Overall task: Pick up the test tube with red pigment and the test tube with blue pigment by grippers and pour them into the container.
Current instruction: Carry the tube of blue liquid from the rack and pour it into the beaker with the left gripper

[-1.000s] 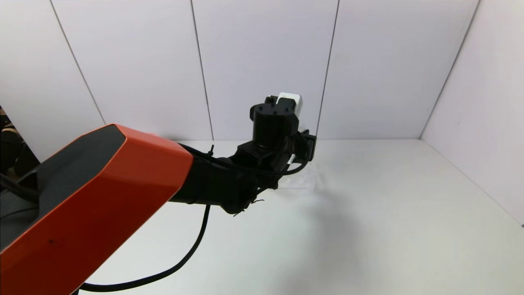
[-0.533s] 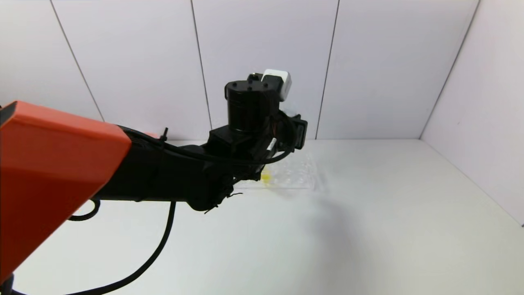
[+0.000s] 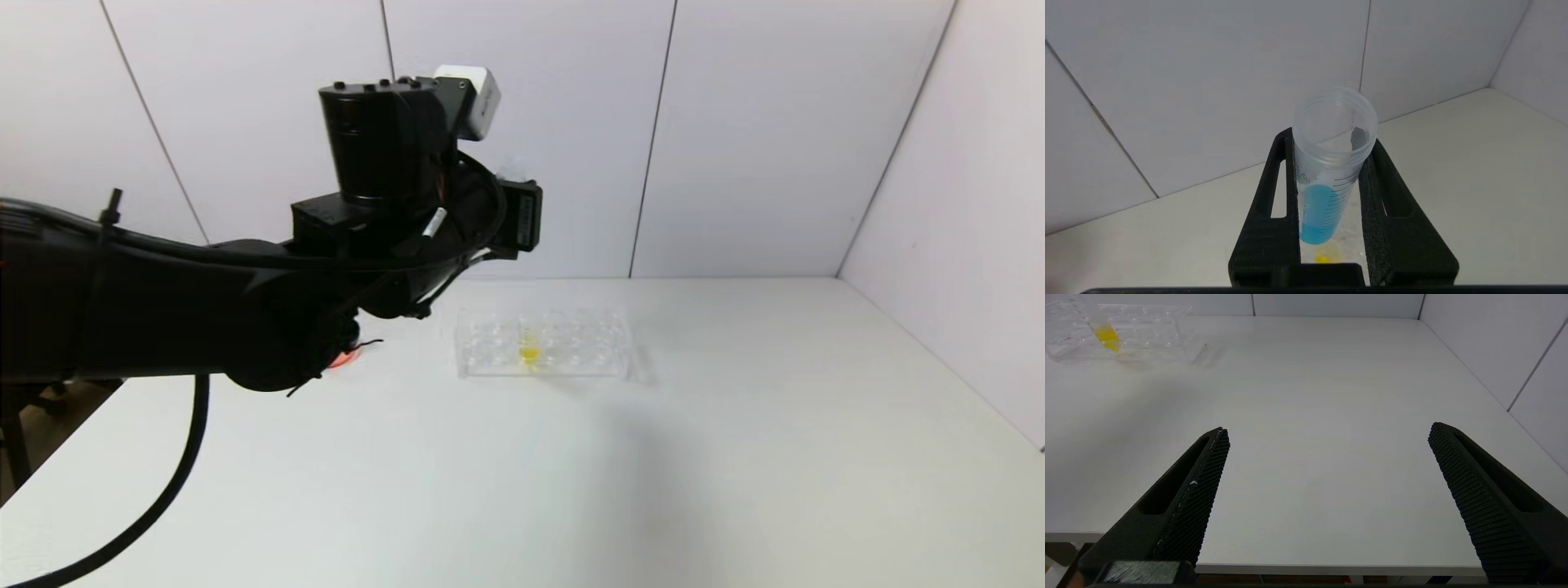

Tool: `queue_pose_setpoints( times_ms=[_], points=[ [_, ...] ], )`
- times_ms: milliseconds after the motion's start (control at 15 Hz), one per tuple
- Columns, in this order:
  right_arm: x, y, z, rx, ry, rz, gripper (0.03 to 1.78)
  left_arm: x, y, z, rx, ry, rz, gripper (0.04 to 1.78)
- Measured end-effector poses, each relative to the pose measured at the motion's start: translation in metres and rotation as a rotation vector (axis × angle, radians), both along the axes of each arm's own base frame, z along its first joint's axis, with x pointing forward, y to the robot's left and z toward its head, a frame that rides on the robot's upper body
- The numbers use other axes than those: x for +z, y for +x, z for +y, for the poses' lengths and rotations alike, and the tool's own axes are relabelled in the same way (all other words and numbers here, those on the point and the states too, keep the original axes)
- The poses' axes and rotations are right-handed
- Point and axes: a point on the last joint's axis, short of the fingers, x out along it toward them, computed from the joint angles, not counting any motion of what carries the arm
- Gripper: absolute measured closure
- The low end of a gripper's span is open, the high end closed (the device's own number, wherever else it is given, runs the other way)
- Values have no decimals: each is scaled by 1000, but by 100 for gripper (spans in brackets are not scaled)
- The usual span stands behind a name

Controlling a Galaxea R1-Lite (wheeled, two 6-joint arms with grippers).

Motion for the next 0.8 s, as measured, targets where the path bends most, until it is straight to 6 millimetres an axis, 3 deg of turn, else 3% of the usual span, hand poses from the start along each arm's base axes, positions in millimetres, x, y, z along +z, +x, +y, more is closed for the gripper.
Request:
queue_pose_setpoints(
  times_ms=[400, 800],
  points=[
    [0, 0, 0, 0, 0, 0, 4, 20, 2, 71, 154, 26, 20, 138],
    [0, 0, 0, 0, 1, 0, 4, 23, 16, 146, 282, 24, 14, 138]
  ],
)
